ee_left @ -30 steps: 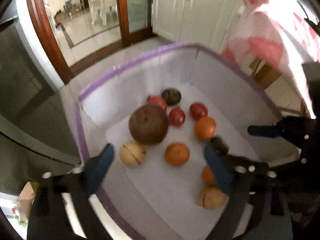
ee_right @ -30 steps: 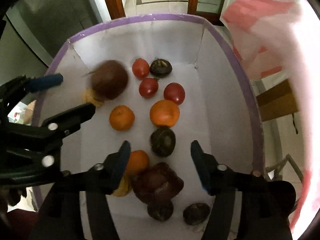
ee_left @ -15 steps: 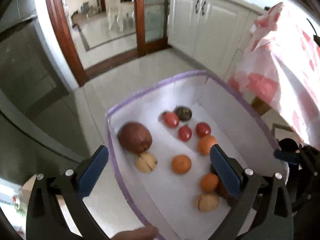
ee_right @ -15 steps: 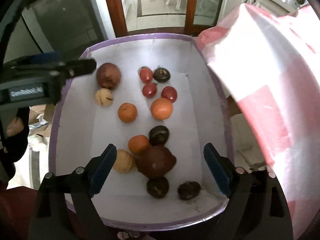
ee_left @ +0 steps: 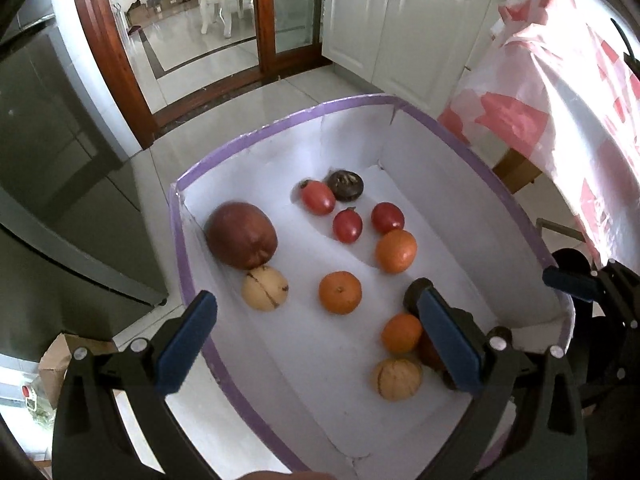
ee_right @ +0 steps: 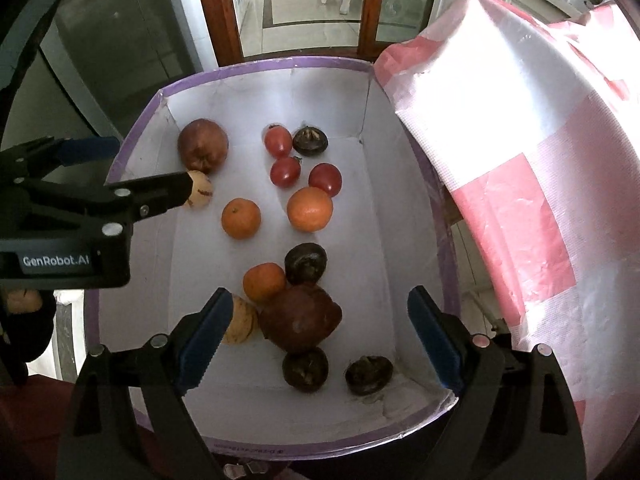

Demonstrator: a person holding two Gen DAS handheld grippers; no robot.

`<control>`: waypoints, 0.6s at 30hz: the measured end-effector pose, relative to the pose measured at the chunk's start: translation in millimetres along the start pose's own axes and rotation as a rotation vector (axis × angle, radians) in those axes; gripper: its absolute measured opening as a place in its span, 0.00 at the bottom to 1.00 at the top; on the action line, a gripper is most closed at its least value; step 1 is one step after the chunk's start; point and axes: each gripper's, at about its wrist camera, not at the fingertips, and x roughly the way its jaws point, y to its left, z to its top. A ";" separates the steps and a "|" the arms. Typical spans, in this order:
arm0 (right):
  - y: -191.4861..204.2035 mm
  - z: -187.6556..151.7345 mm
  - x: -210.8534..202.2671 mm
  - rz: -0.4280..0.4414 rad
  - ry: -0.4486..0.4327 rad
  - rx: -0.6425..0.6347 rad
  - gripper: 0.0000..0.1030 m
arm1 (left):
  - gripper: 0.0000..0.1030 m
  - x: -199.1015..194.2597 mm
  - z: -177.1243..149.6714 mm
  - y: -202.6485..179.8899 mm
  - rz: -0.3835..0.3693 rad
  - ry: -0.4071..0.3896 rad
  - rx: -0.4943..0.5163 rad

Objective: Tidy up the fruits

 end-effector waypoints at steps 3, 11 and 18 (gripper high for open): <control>0.7 -0.5 0.6 0.000 0.004 -0.004 0.84 | 0.98 1.5 -0.2 1.2 -0.002 0.009 -0.009; 1.6 -0.4 1.5 0.001 0.009 -0.007 0.84 | 0.98 2.5 -0.2 1.2 -0.004 0.011 -0.010; 2.9 -1.4 2.6 -0.001 0.016 -0.013 0.84 | 0.98 3.6 -0.8 0.3 -0.004 0.011 -0.007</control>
